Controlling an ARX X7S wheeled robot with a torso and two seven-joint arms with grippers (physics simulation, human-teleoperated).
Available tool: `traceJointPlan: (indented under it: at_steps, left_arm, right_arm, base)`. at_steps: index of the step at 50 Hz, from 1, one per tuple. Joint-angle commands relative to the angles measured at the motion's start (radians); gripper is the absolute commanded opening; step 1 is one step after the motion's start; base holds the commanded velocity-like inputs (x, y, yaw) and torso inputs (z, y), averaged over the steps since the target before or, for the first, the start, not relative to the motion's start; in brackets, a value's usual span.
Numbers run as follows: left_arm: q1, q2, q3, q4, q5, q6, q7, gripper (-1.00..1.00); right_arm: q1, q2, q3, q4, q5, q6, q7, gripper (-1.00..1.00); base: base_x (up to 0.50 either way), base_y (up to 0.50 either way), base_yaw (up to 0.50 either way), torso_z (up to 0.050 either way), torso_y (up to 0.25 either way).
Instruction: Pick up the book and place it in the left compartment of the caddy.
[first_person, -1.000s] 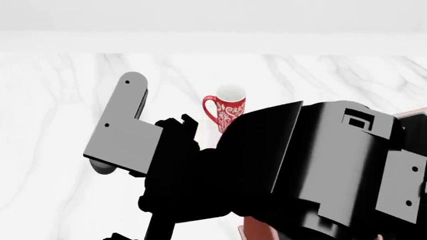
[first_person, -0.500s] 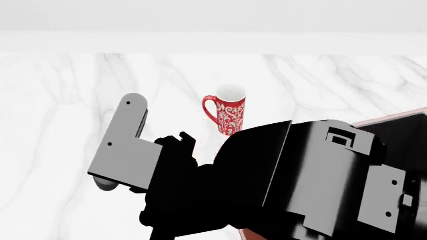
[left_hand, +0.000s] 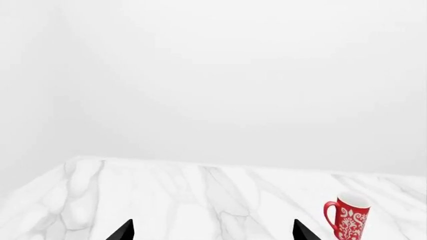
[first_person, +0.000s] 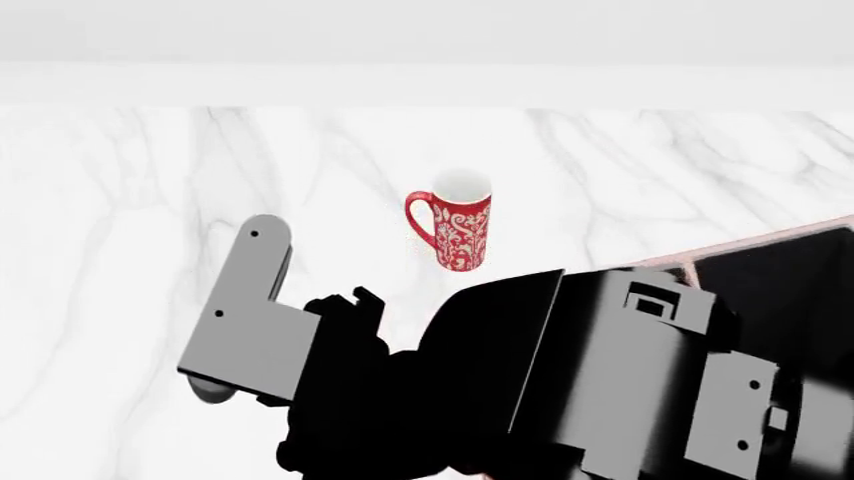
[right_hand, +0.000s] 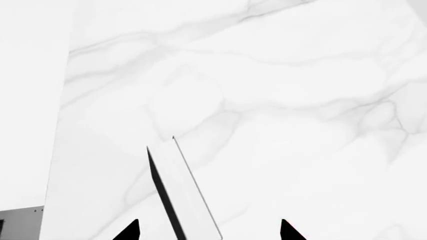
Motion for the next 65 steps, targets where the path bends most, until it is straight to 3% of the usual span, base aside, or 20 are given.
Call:
traceJointPlan:
  at_steps: [1, 65]
  left_arm:
    - [0.002, 0.0, -0.002, 0.001, 0.001, 0.001, 0.001, 1.0]
    - [0.013, -0.002, -0.011, 0.012, 0.002, 0.006, 0.004, 1.0]
  right_arm:
    - [-0.029, -0.01, -0.015, 0.016, -0.022, -0.012, -0.004, 1.0]
    - [-0.164, -0.084, -0.066, 0.116, -0.117, -0.081, -0.011, 1.0]
  base:
    - [0.0, 0.0, 0.0, 0.0, 0.0]
    - [0.0, 0.0, 0.0, 0.0, 0.0]
